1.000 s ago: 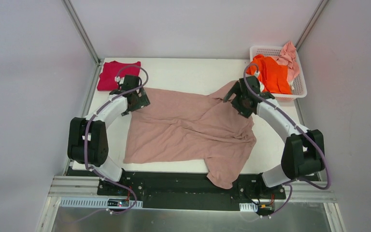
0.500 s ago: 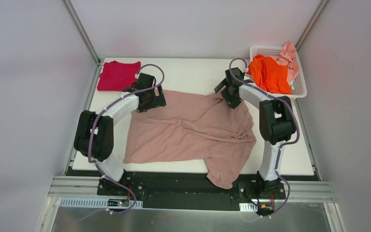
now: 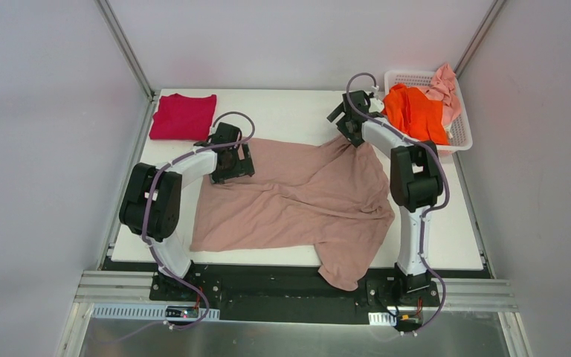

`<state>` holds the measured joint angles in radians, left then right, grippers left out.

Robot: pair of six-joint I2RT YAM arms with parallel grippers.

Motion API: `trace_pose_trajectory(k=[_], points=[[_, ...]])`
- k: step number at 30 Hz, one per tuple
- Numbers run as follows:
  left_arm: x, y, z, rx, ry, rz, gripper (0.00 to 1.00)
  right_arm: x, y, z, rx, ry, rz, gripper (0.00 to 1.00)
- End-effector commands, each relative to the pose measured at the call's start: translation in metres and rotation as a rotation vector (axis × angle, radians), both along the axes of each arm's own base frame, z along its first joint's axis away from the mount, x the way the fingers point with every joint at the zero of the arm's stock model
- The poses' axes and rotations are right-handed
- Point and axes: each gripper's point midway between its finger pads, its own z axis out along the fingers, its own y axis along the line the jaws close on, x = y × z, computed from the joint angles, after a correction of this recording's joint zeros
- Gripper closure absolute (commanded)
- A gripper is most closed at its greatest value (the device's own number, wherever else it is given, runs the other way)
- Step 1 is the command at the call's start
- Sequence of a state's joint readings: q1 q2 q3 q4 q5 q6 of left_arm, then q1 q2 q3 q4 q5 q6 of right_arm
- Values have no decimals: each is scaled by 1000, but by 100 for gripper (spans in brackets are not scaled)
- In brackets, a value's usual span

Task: Fold and stack the t-shirts
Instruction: Flatten out the tshirt

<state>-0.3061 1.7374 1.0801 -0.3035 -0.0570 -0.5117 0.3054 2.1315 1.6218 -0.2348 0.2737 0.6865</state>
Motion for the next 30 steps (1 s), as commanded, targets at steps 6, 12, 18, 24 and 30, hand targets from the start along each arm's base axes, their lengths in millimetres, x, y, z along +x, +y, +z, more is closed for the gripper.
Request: trace_pose_trajectory(k=[6, 12, 18, 24, 30], points=[[5, 13, 2, 59, -28, 8, 1, 70, 41, 22, 127, -176, 61, 1], [9, 16, 13, 71, -61, 12, 1, 115, 51, 60, 151, -299, 79, 1], [9, 17, 23, 71, -87, 20, 1, 85, 42, 108, 59, -287, 177, 1], [9, 15, 24, 60, -87, 17, 1, 17, 24, 66, 2, -77, 182, 1], [9, 14, 23, 54, -84, 10, 1, 19, 31, 43, -5, 12, 215, 1]])
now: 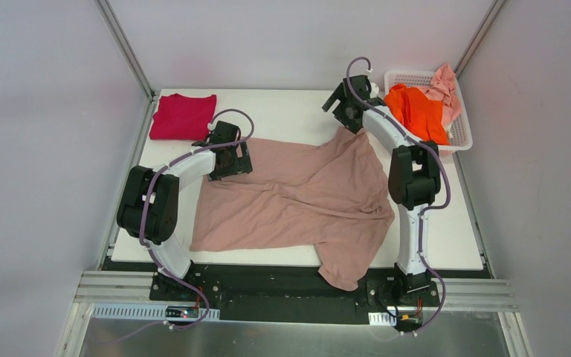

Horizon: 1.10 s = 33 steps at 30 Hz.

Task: Fold and stack the t-shirts
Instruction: Flatten out the tshirt

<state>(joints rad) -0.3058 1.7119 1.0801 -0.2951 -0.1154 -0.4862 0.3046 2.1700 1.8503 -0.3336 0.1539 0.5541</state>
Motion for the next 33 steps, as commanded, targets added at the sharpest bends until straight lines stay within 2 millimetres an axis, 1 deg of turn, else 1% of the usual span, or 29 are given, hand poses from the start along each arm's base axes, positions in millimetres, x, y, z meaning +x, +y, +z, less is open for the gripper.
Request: trace_pose_trajectory(k=[1, 3, 7, 10, 14, 17, 22, 23, 24, 26, 28, 30, 33], points=[[2, 4, 12, 5, -33, 3, 1, -4, 2, -8, -43, 77, 29, 1], [2, 5, 12, 6, -34, 4, 1, -5, -3, -18, -71, 108, 7, 1], [3, 5, 12, 10, -34, 0, 1, -4, 0, -31, -67, 117, 23, 1], [2, 6, 10, 13, -28, 3, 1, 6, 4, -39, -70, 115, 37, 1], [2, 6, 9, 15, -25, 3, 1, 25, 10, -51, -74, 92, 55, 1], [3, 6, 9, 17, -26, 5, 1, 40, 19, -51, -59, 51, 68, 1], [3, 4, 8, 8, -23, 1, 1, 67, 37, -37, -11, -111, 85, 1], [3, 4, 8, 5, -21, -1, 1, 71, 40, -36, -3, -128, 85, 1], [3, 4, 7, 5, -20, -2, 1, 75, 42, -42, 4, -130, 79, 1], [2, 4, 7, 8, -20, -1, 1, 83, 46, -47, 24, -136, 73, 1], [1, 5, 7, 10, -18, -2, 1, 87, 53, -51, 78, -123, 71, 1], [1, 6, 5, 15, -16, -1, 1, 86, 60, -51, 106, -116, 82, 1], [2, 5, 6, 15, -17, -4, 1, 81, 62, -40, 112, -118, 91, 1]])
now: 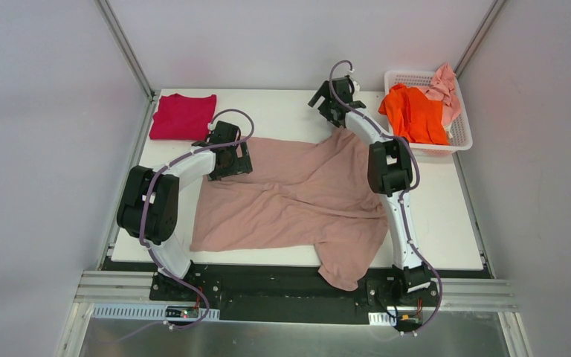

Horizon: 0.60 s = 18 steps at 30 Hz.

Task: Fold and stack the t-shirts
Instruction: Flatten out the tshirt

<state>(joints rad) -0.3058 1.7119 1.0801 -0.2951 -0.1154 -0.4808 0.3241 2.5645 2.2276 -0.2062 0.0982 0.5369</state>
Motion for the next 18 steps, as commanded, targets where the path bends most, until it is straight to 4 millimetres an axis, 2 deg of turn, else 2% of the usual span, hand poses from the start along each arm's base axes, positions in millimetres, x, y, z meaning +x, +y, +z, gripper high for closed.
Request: trace_pose_trajectory(k=[1, 5, 8, 10, 15, 18], points=[[2, 5, 6, 11, -17, 1, 1, -1, 12, 28, 46, -28, 24, 1], [4, 3, 7, 4, -18, 0, 1, -7, -8, 68, -51, -64, -4, 1], [4, 3, 6, 1, -17, 1, 1, -19, -24, 84, -146, -47, -17, 1], [5, 2, 7, -2, -17, 0, 1, -30, -34, 84, -210, -18, -27, 1], [6, 1, 6, -4, -14, -6, 1, -51, -45, 59, -313, 70, -23, 2], [7, 1, 5, -1, -13, -5, 1, -55, -46, 45, -333, 108, -22, 10]])
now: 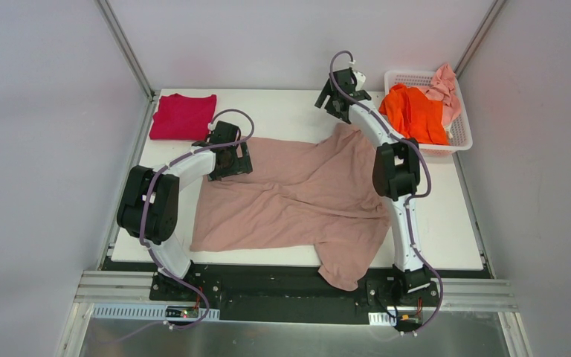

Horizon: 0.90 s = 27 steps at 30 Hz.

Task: Fold and stack the t-shirts
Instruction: Flatten out the tshirt

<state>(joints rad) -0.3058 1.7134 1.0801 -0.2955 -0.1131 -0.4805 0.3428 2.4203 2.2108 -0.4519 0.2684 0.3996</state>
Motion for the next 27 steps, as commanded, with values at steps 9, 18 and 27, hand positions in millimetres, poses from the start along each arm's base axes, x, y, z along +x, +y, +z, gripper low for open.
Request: trace_pose_trajectory(k=[9, 18, 27], points=[[8, 0, 4, -3, -12, -8, 3, -14, -16, -31, -136, 103, -39, 29], [8, 0, 5, -4, -12, -5, 8, -18, -30, -40, -192, 125, -94, 47], [9, -1, 5, -5, -13, -7, 11, -10, -31, -45, -199, 108, -118, 91]])
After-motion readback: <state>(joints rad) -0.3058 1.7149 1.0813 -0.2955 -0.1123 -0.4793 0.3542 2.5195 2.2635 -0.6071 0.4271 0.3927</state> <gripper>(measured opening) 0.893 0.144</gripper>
